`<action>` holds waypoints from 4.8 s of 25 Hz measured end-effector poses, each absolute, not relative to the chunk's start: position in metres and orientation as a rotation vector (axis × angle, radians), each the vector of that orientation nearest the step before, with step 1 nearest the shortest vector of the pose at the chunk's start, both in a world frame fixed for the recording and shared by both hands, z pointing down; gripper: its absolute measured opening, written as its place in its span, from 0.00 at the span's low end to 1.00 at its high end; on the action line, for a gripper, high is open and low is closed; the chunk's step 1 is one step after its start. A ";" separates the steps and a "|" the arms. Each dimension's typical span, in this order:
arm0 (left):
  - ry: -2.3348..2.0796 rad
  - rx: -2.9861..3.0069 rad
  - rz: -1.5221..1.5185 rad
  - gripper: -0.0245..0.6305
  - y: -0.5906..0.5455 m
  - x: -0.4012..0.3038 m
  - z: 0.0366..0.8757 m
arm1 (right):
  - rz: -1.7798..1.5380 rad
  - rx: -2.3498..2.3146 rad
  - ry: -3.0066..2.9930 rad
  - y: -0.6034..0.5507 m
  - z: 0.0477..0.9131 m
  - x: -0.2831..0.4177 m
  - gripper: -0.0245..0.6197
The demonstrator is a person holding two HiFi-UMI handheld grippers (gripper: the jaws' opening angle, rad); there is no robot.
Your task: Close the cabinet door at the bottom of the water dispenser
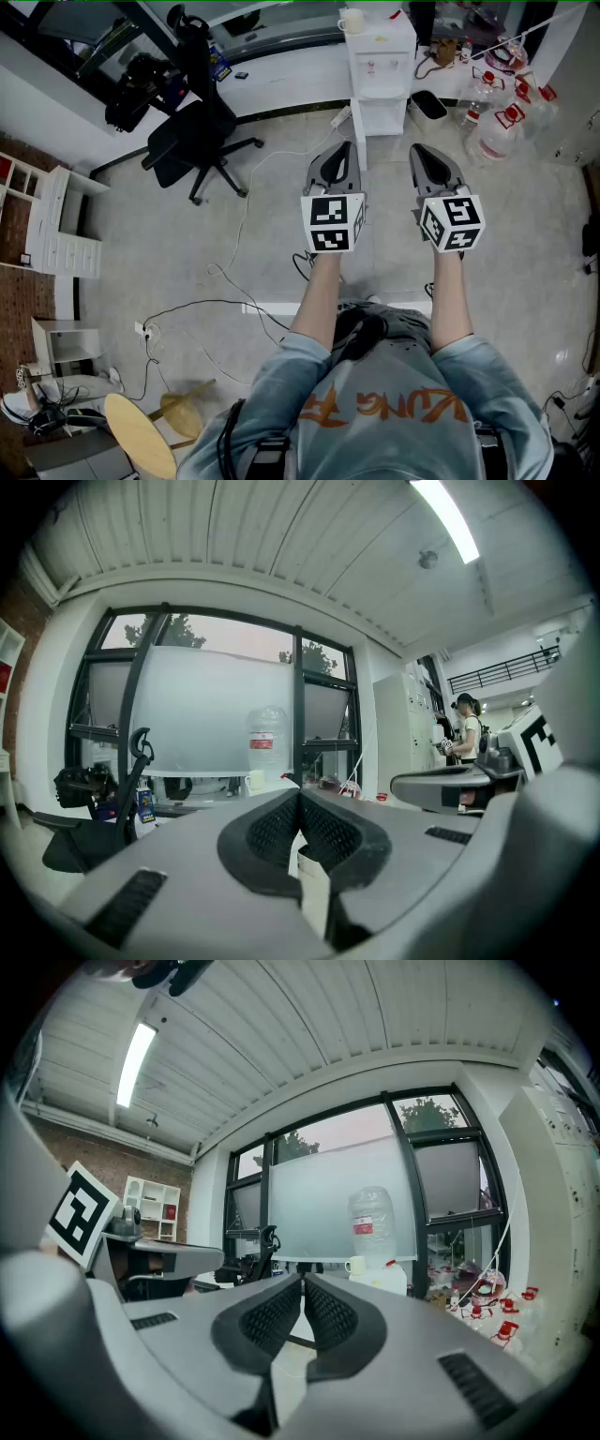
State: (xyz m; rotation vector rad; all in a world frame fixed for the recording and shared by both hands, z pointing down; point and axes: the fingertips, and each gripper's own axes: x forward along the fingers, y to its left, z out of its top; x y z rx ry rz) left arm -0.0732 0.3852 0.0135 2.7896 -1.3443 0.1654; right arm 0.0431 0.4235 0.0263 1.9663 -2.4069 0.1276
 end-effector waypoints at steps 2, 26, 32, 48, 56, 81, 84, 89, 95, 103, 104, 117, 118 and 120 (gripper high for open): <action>-1.347 2.785 0.161 0.05 0.384 -0.070 0.014 | 0.120 1.961 -2.417 0.422 0.026 0.045 0.08; -1.401 2.748 0.068 0.05 0.328 -0.084 0.012 | 0.074 1.988 -2.370 0.366 0.014 0.063 0.08; -1.392 2.675 0.047 0.05 0.265 -0.082 0.042 | 0.083 1.970 -2.345 0.313 0.030 0.075 0.08; -1.309 2.472 0.320 0.05 0.046 -0.085 0.156 | 0.339 1.895 -2.296 0.083 0.114 0.073 0.08; -1.254 2.364 0.399 0.05 -0.031 -0.080 0.217 | 0.271 1.702 -2.212 0.000 0.150 0.047 0.08; -1.304 2.095 0.547 0.05 -0.025 -0.036 0.384 | 0.618 1.374 -2.167 -0.025 0.365 0.077 0.08; -1.295 2.086 0.570 0.05 -0.024 -0.036 0.412 | 0.659 1.385 -2.160 -0.019 0.393 0.071 0.09; -1.271 2.096 0.600 0.05 -0.030 -0.037 0.458 | 0.699 1.332 -2.146 -0.011 0.450 0.062 0.09; -1.239 2.090 0.622 0.05 -0.018 -0.033 0.505 | 0.724 1.318 -2.117 0.005 0.507 0.064 0.09; -1.190 2.102 0.680 0.05 -0.004 -0.035 0.553 | 0.765 1.386 -2.069 0.013 0.555 0.061 0.09; -1.185 2.104 0.687 0.05 -0.003 -0.035 0.558 | 0.749 1.391 -2.067 0.017 0.564 0.065 0.09; -1.119 2.088 0.784 0.05 0.011 -0.034 0.618 | 0.839 1.423 -2.043 0.031 0.659 0.061 0.28; -1.123 2.083 0.785 0.05 0.012 -0.034 0.620 | 0.841 1.427 -2.041 0.030 0.663 0.062 0.29; -1.139 2.069 0.797 0.05 0.013 -0.035 0.624 | 0.850 1.442 -2.037 0.027 0.672 0.064 0.30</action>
